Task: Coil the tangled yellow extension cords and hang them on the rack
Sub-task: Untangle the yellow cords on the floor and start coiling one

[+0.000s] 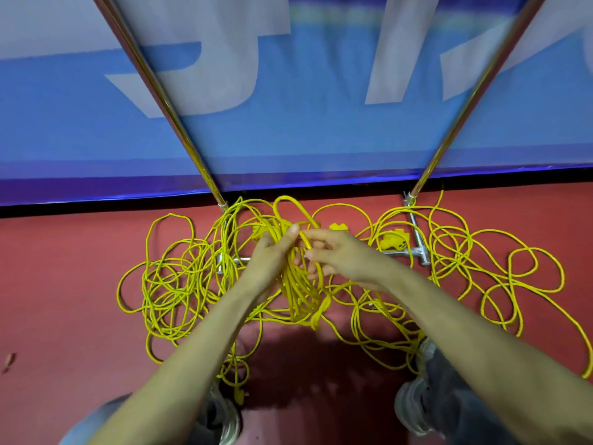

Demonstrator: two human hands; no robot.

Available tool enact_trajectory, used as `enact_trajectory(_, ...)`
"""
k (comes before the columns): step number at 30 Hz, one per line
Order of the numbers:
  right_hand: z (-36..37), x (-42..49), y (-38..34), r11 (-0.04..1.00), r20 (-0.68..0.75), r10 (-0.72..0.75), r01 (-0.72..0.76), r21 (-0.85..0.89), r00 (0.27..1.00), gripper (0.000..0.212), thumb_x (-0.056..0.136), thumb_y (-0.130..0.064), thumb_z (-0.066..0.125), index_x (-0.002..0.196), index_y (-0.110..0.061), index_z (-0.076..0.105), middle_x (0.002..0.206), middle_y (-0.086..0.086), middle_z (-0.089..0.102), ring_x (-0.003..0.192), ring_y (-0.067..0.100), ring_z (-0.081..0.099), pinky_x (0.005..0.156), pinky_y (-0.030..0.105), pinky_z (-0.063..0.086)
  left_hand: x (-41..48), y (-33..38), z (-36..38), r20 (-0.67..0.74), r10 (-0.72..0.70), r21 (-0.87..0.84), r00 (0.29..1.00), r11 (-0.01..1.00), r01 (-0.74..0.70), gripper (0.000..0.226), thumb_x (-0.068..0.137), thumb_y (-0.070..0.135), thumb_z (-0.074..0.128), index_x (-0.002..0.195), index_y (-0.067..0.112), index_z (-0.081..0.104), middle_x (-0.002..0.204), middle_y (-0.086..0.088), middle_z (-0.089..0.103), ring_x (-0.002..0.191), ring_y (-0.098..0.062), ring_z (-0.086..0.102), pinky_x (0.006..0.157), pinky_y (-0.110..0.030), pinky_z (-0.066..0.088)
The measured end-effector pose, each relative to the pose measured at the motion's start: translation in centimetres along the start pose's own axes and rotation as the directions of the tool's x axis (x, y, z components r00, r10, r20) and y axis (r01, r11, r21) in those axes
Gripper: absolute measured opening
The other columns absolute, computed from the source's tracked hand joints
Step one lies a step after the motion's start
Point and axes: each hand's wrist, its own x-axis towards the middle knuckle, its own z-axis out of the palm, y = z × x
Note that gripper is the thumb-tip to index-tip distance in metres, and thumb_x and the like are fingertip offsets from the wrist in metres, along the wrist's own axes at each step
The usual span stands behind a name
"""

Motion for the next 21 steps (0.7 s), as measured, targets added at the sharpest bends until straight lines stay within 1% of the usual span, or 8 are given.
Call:
enact_trajectory(4, 0.6, 0.0, 0.6, 0.988, -0.178, -0.099, 0.075, -0.139, 0.979, 0.035, 0.082, 0.0, 0.068, 0.098, -0.012, 0.04, 0.07, 0.005, 0.06, 0.061, 0.027, 0.066, 0.055, 0.03, 0.055, -0.1, 0.5, 0.1, -0.011, 0.058, -0.034, 0.998, 0.998, -0.058, 0.023, 0.096, 0.015, 0.056, 0.077, 0.004, 0.06, 0.052, -0.005, 0.048, 0.04, -0.016, 0.049, 0.042, -0.024, 0.046)
enact_trajectory(7, 0.7, 0.5, 0.8, 0.981, -0.215, -0.067, 0.025, -0.195, 0.974, 0.038, 0.081, -0.017, 0.073, 0.086, -0.021, 0.036, 0.075, 0.005, 0.063, 0.07, 0.028, 0.068, 0.067, 0.042, 0.057, 0.0, 0.9, -0.2, -0.021, 0.108, 0.04, 0.994, 0.993, -0.107, 0.013, 0.092, 0.009, 0.062, 0.086, 0.001, 0.054, 0.058, -0.001, 0.056, 0.045, -0.013, 0.043, 0.045, -0.024, 0.044)
enact_trajectory(9, -0.7, 0.6, 0.7, 0.93, -0.287, -0.133, 0.019, -0.367, 0.949, 0.03, 0.082, -0.028, 0.071, 0.092, -0.019, 0.045, 0.088, 0.004, 0.061, 0.083, 0.024, 0.065, 0.077, 0.044, 0.054, 0.0, 1.3, -0.7, 0.056, 0.131, 0.099, 0.99, 0.986, -0.136, 0.014, 0.091, 0.008, 0.063, 0.084, 0.005, 0.052, 0.059, -0.002, 0.056, 0.046, -0.013, 0.041, 0.047, -0.026, 0.042)
enact_trajectory(11, -2.4, 0.5, 0.3, 0.811, -0.348, -0.375, 0.122, -0.572, 0.859, 0.029, 0.082, -0.016, 0.068, 0.107, -0.015, 0.052, 0.105, 0.003, 0.052, 0.098, 0.019, 0.052, 0.089, 0.037, 0.047, -0.4, 1.8, -0.9, 0.141, 0.138, 0.128, 0.98, 0.979, -0.156, 0.015, 0.091, 0.004, 0.062, 0.081, 0.009, 0.051, 0.06, -0.007, 0.056, 0.044, -0.011, 0.039, 0.046, -0.026, 0.042)
enact_trajectory(13, -3.4, 0.3, -0.3, 0.662, -0.229, -0.554, 0.257, -0.703, 0.8, 0.048, 0.078, -0.002, 0.062, 0.123, -0.017, 0.054, 0.123, 0.005, 0.045, 0.114, 0.018, 0.037, 0.102, 0.024, 0.033, -0.6, 2.1, -0.7, 0.219, 0.133, 0.141, 0.967, 0.976, -0.166, 0.015, 0.09, 0.0, 0.061, 0.087, 0.008, 0.049, 0.058, -0.003, 0.057, 0.042, -0.009, 0.039, 0.046, -0.024, 0.042)
enact_trajectory(15, -3.5, 0.5, -0.3, 0.548, -0.129, -0.625, 0.315, -0.775, 0.77, 0.048, 0.077, -0.001, 0.061, 0.123, -0.018, 0.058, 0.131, 0.006, 0.044, 0.121, 0.018, 0.032, 0.101, 0.024, 0.032, -0.5, 2.0, -0.7, 0.27, 0.131, 0.165, 0.954, 0.97, -0.18, 0.015, 0.089, -0.002, 0.061, 0.094, 0.004, 0.048, 0.056, 0.004, 0.058, 0.042, -0.008, 0.039, 0.046, -0.022, 0.04)
enact_trajectory(18, -3.0, 1.0, 0.3, 0.468, -0.14, -0.69, 0.29, -0.835, 0.71, 0.022, 0.08, -0.013, 0.065, 0.102, -0.013, 0.062, 0.113, 0.007, 0.052, 0.109, 0.02, 0.041, 0.083, 0.04, 0.048, -0.4, 2.0, -0.6, 0.25, 0.125, 0.157, 0.96, 0.973, -0.167, 0.016, 0.088, -0.001, 0.064, 0.095, 0.005, 0.051, 0.052, 0.004, 0.049, 0.042, -0.009, 0.038, 0.044, -0.021, 0.038)
enact_trajectory(21, -1.9, 0.8, 0.9, 0.507, -0.289, -0.76, 0.253, -0.824, 0.582, 0.011, 0.081, -0.016, 0.062, 0.088, -0.009, 0.056, 0.092, 0.006, 0.053, 0.091, 0.021, 0.044, 0.078, 0.036, 0.042, -0.2, 1.7, -0.5, 0.118, 0.109, 0.082, 0.987, 0.99, -0.119, 0.012, 0.087, 0.008, 0.066, 0.086, 0.008, 0.054, 0.048, 0.001, 0.046, 0.043, -0.012, 0.04, 0.047, -0.024, 0.042)
